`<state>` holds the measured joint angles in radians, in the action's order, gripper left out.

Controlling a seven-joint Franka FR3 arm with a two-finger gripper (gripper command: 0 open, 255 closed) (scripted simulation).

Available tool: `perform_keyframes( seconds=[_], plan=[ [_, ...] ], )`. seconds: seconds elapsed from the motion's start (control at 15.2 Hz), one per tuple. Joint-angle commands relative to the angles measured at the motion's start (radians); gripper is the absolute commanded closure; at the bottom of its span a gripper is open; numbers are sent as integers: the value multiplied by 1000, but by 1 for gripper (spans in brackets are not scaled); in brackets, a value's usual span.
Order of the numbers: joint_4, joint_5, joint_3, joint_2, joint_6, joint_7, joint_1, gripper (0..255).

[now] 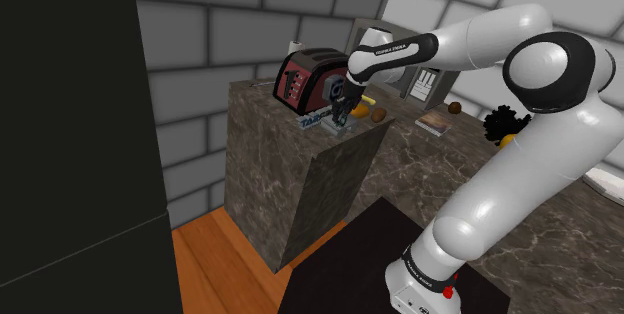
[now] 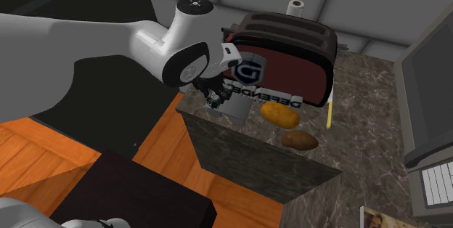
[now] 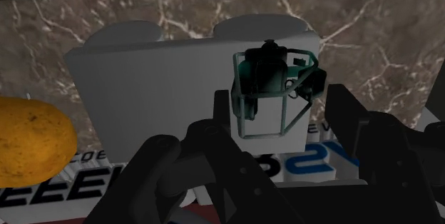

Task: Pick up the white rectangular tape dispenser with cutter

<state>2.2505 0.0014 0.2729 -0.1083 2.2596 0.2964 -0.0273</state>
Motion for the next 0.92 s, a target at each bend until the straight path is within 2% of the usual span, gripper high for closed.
perform_keyframes(
  seconds=[0.0, 0.2, 0.86],
  plan=[
    [1, 0, 0, 1, 1, 0, 0, 255],
    [1, 1, 1, 4, 4, 2, 0, 255],
    [-85, -15, -5, -46, -131, -13, -1, 255]
  ],
)
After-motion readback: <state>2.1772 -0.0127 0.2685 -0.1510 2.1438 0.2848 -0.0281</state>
